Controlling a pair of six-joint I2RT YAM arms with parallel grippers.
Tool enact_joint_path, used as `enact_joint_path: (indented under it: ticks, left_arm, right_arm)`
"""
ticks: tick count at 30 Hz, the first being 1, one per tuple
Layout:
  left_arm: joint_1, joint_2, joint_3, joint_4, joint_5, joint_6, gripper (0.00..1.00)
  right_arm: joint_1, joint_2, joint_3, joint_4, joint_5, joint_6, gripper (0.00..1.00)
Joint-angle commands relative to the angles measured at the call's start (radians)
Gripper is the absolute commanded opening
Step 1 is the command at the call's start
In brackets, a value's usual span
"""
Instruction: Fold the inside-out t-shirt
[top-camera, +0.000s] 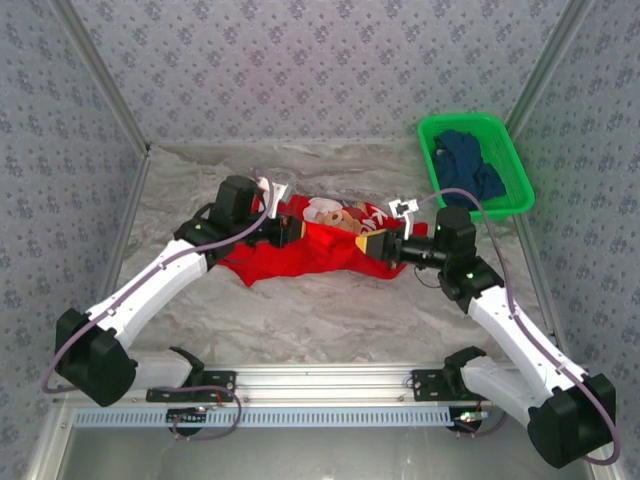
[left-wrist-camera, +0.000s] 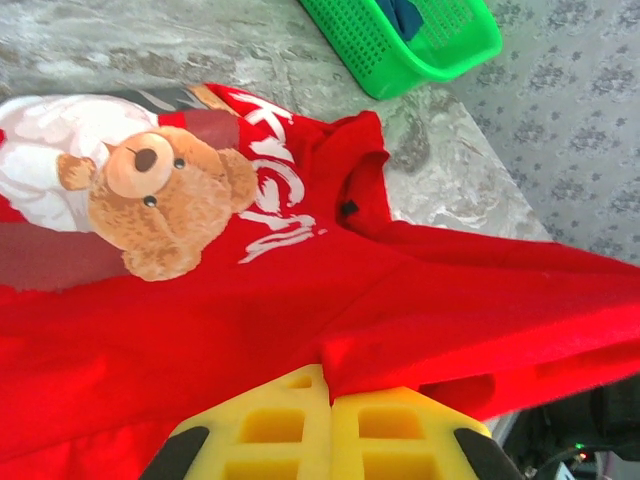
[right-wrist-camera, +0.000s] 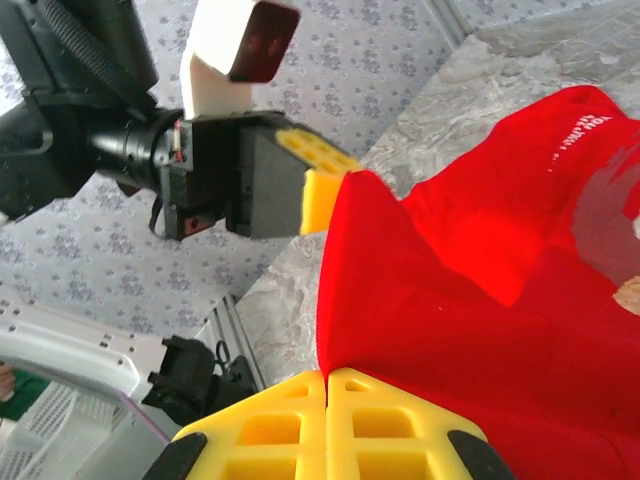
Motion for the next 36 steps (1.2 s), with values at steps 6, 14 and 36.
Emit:
enact_joint_path:
  ticks: [6, 14, 36]
  left_arm:
    - [-0.053, -0.061, -0.027, 0.25, 0.223, -0.154, 0.0]
    - [-0.071, -0.045, 0.019, 0.182, 0.174, -0.151, 0.0]
    - [-0.08, -0.053, 0.048, 0.12, 0.153, -0.14, 0.0]
  right_arm:
    - [0.066, 0.08, 0.188, -0.571, 0.74, -0.157, 0.31]
    - [0.375, -0.033, 0.122, -0.408, 0.645, -0.288, 0.31]
    - [0.464, 0.166, 0.011, -0.063, 1.023, -0.182, 0.22]
